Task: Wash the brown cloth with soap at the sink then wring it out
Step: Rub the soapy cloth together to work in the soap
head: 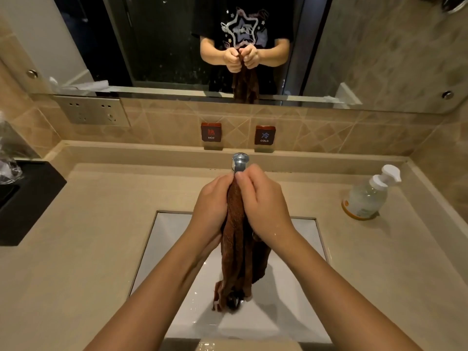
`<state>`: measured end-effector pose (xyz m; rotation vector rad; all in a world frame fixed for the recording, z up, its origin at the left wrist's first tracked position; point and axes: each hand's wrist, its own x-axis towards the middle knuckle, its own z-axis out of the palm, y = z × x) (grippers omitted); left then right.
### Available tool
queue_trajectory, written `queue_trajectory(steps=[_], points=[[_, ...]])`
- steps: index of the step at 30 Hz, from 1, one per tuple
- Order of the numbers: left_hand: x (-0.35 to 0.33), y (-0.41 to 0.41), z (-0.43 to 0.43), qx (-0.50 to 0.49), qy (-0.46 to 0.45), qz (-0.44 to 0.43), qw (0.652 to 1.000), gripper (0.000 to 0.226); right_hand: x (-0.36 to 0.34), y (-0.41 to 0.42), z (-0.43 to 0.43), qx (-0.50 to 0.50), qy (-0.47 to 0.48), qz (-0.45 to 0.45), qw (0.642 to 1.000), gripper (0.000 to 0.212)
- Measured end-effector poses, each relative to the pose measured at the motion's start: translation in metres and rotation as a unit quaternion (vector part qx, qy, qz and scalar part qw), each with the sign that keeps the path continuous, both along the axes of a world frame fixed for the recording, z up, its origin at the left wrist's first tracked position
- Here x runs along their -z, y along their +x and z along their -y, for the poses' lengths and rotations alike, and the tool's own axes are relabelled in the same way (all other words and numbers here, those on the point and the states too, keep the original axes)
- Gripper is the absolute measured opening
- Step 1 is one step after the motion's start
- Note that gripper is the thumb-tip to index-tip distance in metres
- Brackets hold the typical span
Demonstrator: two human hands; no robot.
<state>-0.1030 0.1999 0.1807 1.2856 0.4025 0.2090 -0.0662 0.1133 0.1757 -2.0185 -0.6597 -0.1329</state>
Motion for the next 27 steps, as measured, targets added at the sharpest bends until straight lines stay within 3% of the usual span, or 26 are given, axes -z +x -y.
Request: queue_trajectory(steps=[2,6,9,11,14,17,20,22,23,25,27], points=[[0.001,0.0,0.002,0.001,-0.004,-0.008,1.0,0.026,0.003,-0.002,0.0,-0.011,-0.019,0.008,1.0,0.025],[-0.002,0.001,0.009,0.02,0.015,-0.009,1.0,0.029,0.004,0.009,0.002,0.034,0.035,-0.031,0.998,0.029],[-0.004,0.004,0.007,-0.002,-0.009,-0.021,1.0,0.024,0.004,0.001,0.001,0.002,0.0,-0.015,1.0,0.027],[-0.004,0.005,0.011,0.013,-0.002,-0.021,1.0,0.027,0.003,0.007,0.0,0.026,0.04,-0.034,0.998,0.03],[-0.005,0.006,0.012,0.027,0.008,-0.017,0.999,0.029,-0.002,0.019,0.004,0.053,0.129,-0.137,0.981,0.036],[-0.003,0.011,-0.004,0.034,-0.099,-0.016,0.994,0.025,-0.004,0.015,0.011,-0.026,0.189,-0.26,0.946,0.048],[-0.001,0.011,-0.015,0.083,-0.196,-0.026,0.977,0.034,-0.011,0.015,0.018,-0.067,0.287,-0.392,0.872,0.034],[-0.002,0.009,-0.017,0.129,-0.185,-0.026,0.974,0.038,-0.015,0.019,0.021,-0.086,0.342,-0.439,0.827,0.031],[-0.002,0.008,-0.017,0.152,-0.165,-0.03,0.974,0.043,-0.016,0.02,0.021,-0.088,0.348,-0.442,0.822,0.029],[-0.005,0.005,-0.018,0.173,-0.109,-0.039,0.978,0.047,-0.016,0.019,0.021,-0.082,0.344,-0.433,0.829,0.03],[-0.005,0.003,-0.018,0.156,-0.054,-0.041,0.985,0.032,-0.016,0.019,0.019,-0.053,0.312,-0.406,0.857,0.029]])
